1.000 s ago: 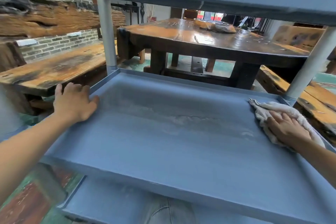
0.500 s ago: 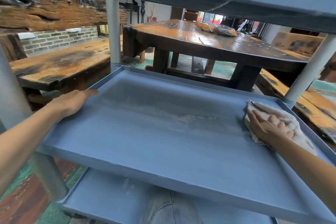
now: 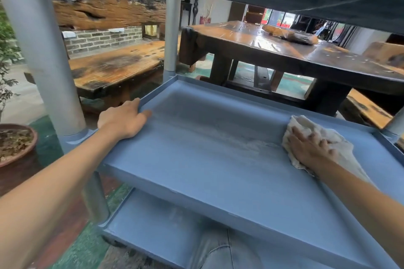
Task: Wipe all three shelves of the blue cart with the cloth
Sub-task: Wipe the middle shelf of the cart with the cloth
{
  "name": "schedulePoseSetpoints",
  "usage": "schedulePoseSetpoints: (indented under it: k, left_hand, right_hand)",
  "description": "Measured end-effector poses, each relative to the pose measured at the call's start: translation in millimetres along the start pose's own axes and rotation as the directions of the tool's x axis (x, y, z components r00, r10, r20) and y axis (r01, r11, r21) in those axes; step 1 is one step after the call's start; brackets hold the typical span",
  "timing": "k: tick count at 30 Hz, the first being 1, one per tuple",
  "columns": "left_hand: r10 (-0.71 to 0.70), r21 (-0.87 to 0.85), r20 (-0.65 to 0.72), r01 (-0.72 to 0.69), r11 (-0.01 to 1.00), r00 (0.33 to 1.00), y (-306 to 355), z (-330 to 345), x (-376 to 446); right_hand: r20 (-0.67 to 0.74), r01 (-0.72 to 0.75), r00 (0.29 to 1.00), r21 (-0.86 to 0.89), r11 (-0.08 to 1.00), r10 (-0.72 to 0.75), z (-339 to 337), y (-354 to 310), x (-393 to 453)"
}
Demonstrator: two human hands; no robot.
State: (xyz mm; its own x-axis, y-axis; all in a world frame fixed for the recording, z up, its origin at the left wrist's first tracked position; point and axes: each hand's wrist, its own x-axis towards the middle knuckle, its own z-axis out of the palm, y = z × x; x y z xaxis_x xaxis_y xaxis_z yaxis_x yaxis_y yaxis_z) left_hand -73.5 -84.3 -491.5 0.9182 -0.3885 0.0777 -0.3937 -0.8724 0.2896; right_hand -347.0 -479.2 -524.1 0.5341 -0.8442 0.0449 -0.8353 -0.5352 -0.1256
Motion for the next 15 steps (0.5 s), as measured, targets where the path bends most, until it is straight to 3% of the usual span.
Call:
schedulePoseSetpoints:
  k: [3, 9, 15]
  left_hand:
    - [0.0, -0.011, 0.011, 0.0, 1.0, 1.0, -1, 0, 1]
    - [-0.038, -0.164, 0.132, 0.06, 0.985, 0.991, -6, -6, 6]
    - [-0.188, -0.448, 0.25, 0.286, 0.847, 0.95, -6, -15, 5]
  right_hand:
    - [0.064, 0.03, 0.998, -0.029, 0.999, -0.028, -2, -30, -1]
    - [0.146, 0.146, 0.977, 0.09, 0.985, -0.158, 12, -102, 3]
    - [0.164, 0.324, 0.927, 0.101, 0.941, -0.337, 27, -174, 13]
